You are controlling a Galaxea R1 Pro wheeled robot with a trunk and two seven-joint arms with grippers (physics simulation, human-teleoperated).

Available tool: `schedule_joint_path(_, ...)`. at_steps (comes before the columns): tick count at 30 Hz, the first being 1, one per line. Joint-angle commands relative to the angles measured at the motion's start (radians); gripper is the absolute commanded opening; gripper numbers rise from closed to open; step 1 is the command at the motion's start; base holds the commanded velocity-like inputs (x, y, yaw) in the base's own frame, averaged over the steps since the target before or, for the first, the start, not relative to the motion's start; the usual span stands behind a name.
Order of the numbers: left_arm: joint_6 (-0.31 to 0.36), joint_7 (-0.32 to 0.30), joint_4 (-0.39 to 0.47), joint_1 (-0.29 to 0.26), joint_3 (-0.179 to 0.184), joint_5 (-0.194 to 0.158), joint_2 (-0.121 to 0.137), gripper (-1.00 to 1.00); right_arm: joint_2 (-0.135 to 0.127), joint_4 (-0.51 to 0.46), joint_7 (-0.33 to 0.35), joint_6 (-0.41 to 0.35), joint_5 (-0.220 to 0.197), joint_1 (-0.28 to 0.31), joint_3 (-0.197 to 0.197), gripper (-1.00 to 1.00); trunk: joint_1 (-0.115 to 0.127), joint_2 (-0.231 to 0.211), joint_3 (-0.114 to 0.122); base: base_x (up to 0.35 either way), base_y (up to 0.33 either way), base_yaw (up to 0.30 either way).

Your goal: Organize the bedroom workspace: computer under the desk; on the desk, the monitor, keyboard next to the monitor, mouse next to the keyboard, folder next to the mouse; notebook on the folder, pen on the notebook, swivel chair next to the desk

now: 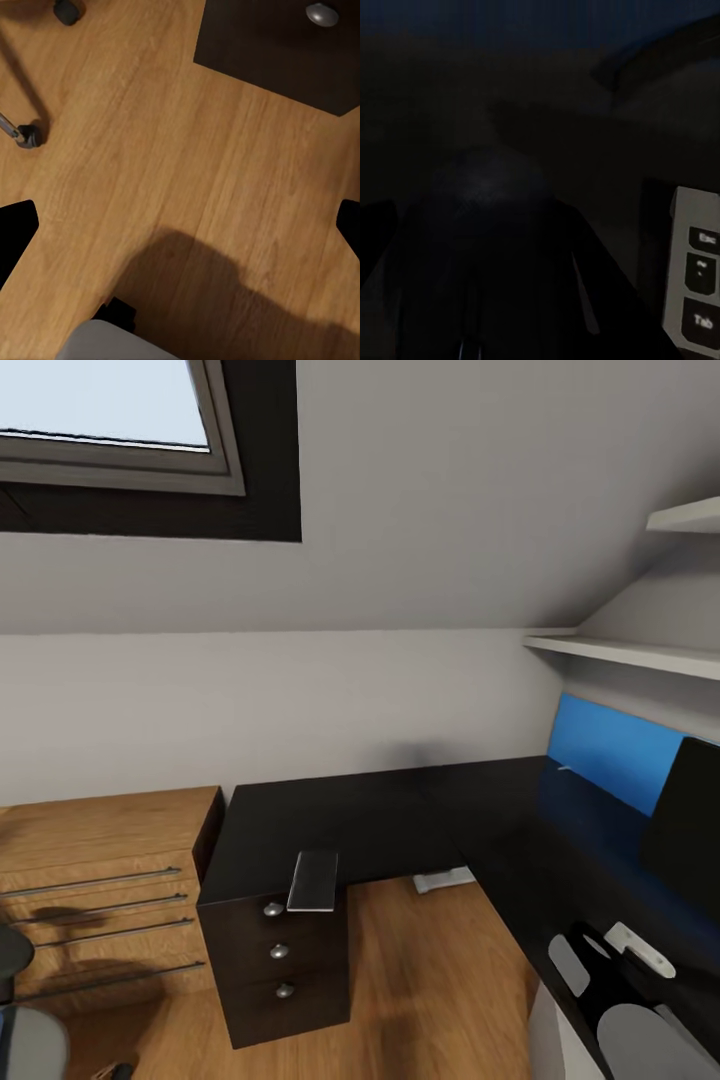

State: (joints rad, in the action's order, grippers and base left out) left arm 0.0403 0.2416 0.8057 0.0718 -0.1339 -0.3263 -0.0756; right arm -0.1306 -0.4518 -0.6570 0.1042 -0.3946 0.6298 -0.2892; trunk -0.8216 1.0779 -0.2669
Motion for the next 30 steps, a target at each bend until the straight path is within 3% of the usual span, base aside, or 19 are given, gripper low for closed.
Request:
schedule_joint_path(1,0.004,0.002,0.003,0.000,-0.001,-0.008,0.000,1.00,0.000,0.000,0.002,0.013,-0.015,0.001,0.001,-1.00,-0.004,0.008,-0.004,0.000,0.000,0.000)
schedule_joint_path(3,0.004,0.002,0.003,0.000,-0.001,-0.008,-0.001,1.00,-0.001,0.001,0.002,0.015,-0.051,0.001,0.001,-1.00,-0.012,0.022,-0.011,0.000,0.000,0.000)
schedule_joint_path(5,0.004,0.003,0.003,0.000,-0.001,-0.008,-0.002,1.00,-0.002,0.001,0.002,0.015,-0.057,0.001,0.001,-1.00,-0.019,0.036,-0.017,0.000,0.000,0.000)
schedule_joint_path(17,0.003,0.003,0.003,0.000,-0.001,-0.008,-0.002,1.00,-0.010,0.002,0.002,0.040,-0.065,0.001,0.001,-1.00,-0.065,0.120,-0.054,0.000,0.000,0.000)
schedule_joint_path(20,0.003,0.004,0.003,0.000,-0.001,-0.008,-0.003,1.00,-0.024,0.002,0.002,0.068,-0.085,0.001,-0.020,-1.00,-0.065,0.120,-0.054,0.000,0.000,0.000)
schedule_joint_path(30,0.003,0.004,0.003,0.000,-0.001,-0.008,-0.003,1.00,-0.033,0.002,0.002,0.072,-0.089,0.001,-0.028,-1.00,-0.065,0.120,-0.054,0.000,0.000,0.000)
